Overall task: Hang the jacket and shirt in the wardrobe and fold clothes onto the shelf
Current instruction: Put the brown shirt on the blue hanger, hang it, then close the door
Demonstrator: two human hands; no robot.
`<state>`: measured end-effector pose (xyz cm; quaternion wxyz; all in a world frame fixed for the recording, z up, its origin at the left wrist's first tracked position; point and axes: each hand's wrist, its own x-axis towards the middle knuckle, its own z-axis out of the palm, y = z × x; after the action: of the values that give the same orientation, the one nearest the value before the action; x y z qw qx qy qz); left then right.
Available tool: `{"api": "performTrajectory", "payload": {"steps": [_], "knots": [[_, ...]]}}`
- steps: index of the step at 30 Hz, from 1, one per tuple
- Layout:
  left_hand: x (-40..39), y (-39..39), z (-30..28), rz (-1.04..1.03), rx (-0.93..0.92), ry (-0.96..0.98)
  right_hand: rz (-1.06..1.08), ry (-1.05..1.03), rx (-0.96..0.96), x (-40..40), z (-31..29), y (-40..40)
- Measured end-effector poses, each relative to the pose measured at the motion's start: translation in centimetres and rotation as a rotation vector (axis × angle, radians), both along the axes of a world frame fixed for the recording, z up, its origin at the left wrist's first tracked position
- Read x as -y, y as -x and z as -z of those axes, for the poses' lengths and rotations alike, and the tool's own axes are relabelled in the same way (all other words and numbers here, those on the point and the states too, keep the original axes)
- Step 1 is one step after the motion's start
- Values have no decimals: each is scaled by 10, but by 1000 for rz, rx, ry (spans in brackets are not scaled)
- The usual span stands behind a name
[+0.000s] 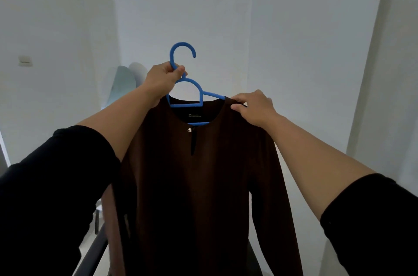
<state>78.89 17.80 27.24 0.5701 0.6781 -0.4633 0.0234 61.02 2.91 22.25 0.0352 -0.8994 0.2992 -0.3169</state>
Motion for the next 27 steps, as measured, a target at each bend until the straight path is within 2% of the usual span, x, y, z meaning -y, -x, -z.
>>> {"api": "performTrajectory", "payload": {"steps": [4,10,15,18,22,24,27], "knots": [[-4,-6,3,31,36,-24,-36,-15,39,-3,-3,4],[-12,-4,-7,61,117,-165,-159,-87,74,-19,-3,-9],[-6,2,-8,67,168,-166,-204,-88,130,-30,-5,-24],[-5,-3,-4,59,277,-184,-174,-83,224,-33,-9,-26],[-6,-16,7,-56,543,-406,-98,-39,231,-24,-18,-17],[-3,-18,11,-60,573,-407,-81,-15,231,-19,-20,-9],[9,-11,13,-61,530,-312,-42,48,229,-8,-19,6]]}}
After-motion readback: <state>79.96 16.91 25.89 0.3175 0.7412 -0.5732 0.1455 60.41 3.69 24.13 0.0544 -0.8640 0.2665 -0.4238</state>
